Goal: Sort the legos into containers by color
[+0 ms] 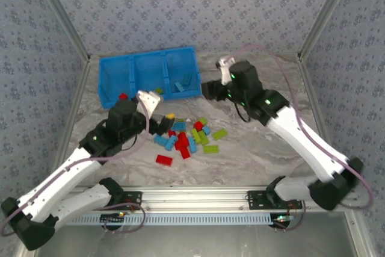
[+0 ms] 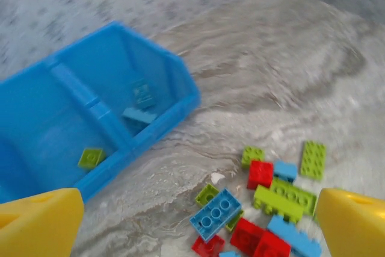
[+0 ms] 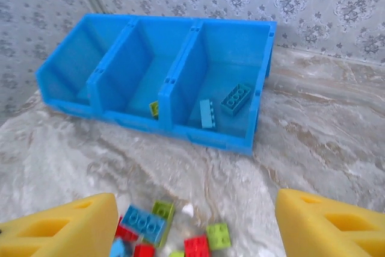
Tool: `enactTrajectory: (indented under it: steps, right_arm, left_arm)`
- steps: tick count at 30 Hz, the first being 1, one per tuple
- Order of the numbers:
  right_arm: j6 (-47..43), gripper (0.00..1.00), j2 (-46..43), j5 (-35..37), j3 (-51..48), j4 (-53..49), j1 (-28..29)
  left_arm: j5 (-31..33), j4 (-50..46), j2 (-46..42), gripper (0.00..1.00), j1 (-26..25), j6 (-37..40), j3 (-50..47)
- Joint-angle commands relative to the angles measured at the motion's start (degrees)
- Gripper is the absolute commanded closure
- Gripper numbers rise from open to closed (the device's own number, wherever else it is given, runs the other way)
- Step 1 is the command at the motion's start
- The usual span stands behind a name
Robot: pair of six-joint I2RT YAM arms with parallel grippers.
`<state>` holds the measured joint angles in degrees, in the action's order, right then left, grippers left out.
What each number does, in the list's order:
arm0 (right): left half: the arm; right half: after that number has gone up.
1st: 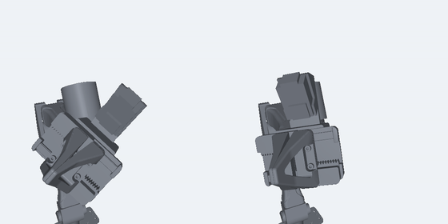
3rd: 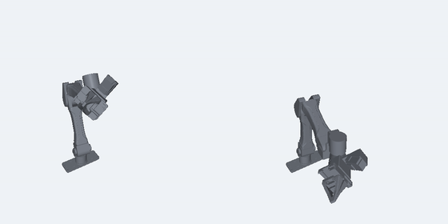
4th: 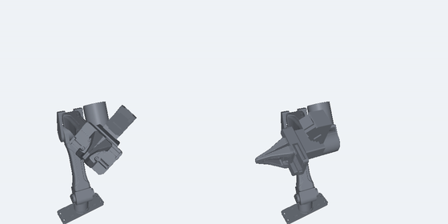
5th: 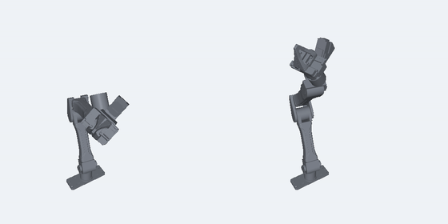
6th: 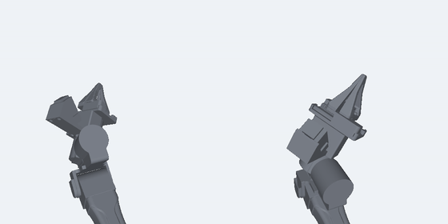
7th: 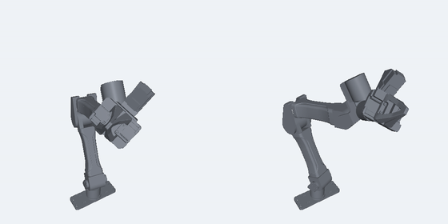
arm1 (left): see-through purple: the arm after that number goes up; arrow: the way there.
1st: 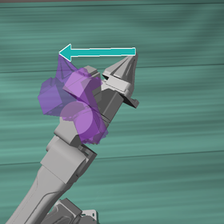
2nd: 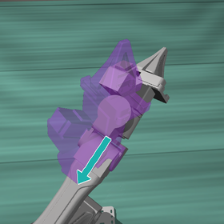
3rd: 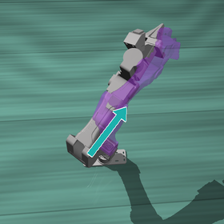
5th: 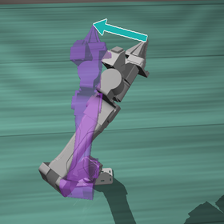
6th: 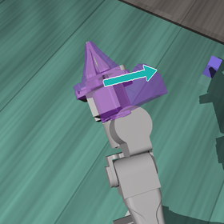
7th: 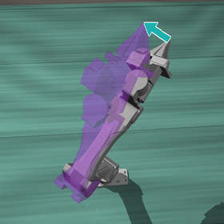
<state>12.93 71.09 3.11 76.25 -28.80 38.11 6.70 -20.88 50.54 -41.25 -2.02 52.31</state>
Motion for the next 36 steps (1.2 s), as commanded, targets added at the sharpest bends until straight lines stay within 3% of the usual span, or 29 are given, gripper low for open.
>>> enactTrajectory:
  steps: [1,5,12,17,25,31,36]
  right_arm:
    - [3.31,0.25,-5.61,-0.58,-9.71,-11.53,2.3]
    - [7.69,0.21,-12.99,-0.34,-17.8,-16.89,7.67]
    - [13.24,0.12,-15.84,3.03,-21.33,-19.19,12.75]
    - [13.61,0.1,-15.42,6.11,-21.34,-18.97,13.34]
    - [13.86,0.09,-15.47,7.85,-21.28,-19.43,13.4]
    - [14.82,0.08,-16.06,8.22,-21.49,-20.06,13.32]
    - [15.11,0.07,-16.51,8.48,-21.36,-19.81,13.4]
  left_arm:
    - [10.12,-13.57,6.17,0.02,0.12,-23.96,7.19]
    - [10.87,-19.17,14.71,0.05,-2.79,-34.77,10.84]
    - [10.55,-16.76,31.05,0.05,-6.26,-45.35,12.32]
    - [11.19,-16.7,41.72,0.04,-6.11,-44.73,15.61]
    - [8.62,-15.0,51.72,0.04,-5.4,-40.86,19.49]
    - [9.59,-13.86,54.6,0.16,-4.26,-41.57,19.07]
    - [8.8,-12.7,54.71,0.33,-4.1,-41.59,18.27]
